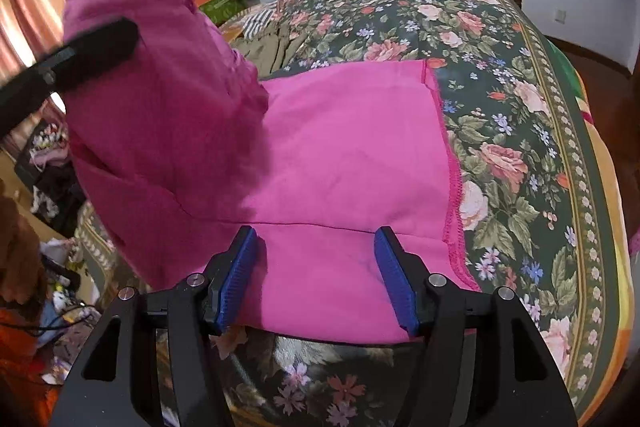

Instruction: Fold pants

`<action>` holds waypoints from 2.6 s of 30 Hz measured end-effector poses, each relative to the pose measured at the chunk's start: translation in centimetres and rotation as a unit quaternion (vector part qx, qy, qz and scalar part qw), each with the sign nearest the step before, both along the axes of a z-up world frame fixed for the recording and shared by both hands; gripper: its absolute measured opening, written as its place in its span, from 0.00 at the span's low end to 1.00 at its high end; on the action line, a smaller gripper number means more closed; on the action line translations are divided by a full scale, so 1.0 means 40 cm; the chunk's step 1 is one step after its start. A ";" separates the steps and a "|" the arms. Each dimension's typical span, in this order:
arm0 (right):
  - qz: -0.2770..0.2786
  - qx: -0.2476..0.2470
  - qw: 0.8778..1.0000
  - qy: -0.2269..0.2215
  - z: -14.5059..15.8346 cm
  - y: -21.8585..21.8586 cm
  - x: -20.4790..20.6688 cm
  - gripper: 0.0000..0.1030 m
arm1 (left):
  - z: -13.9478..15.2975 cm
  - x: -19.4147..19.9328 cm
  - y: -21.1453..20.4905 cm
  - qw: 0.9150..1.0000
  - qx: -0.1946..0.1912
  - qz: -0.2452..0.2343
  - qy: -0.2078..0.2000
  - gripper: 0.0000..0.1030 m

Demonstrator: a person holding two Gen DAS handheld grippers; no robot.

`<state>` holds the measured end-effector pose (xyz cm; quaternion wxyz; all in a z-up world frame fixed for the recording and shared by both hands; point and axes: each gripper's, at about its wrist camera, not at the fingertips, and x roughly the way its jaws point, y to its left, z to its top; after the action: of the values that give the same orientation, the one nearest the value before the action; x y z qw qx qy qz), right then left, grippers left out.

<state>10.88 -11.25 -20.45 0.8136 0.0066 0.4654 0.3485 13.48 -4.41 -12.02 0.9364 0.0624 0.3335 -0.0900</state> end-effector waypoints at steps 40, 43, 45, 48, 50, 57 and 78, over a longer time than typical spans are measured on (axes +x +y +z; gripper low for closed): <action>-0.087 0.015 0.996 0.002 0.005 -0.198 -0.009 0.57 | -0.074 0.089 -0.130 0.990 -0.047 -0.087 0.100 0.50; -0.089 0.021 0.996 -0.011 0.031 -0.201 -0.012 0.57 | -0.045 0.104 -0.079 0.993 -0.054 -0.064 0.082 0.51; -0.088 0.024 0.996 -0.019 0.048 -0.197 -0.014 0.57 | -0.036 0.124 -0.036 0.995 -0.049 -0.042 0.073 0.55; -0.085 0.027 0.996 -0.031 0.069 -0.186 -0.015 0.57 | -0.043 0.171 0.031 0.996 -0.044 -0.015 0.079 0.55; -0.083 0.030 0.995 -0.036 0.079 -0.177 -0.015 0.57 | -0.060 0.207 0.074 0.995 -0.040 0.002 0.089 0.55; -0.075 0.035 0.996 -0.036 0.083 -0.127 0.003 0.57 | -0.140 0.328 0.173 0.992 -0.029 0.033 0.121 0.55; -0.075 -0.010 0.997 0.008 -0.039 -0.112 0.092 0.57 | -0.314 0.456 0.181 0.979 -0.048 -0.028 0.196 0.32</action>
<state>14.54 -15.73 -22.03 0.8334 0.0358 0.4741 0.2818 31.73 2.82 -24.56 0.8517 0.0076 0.5041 -0.1430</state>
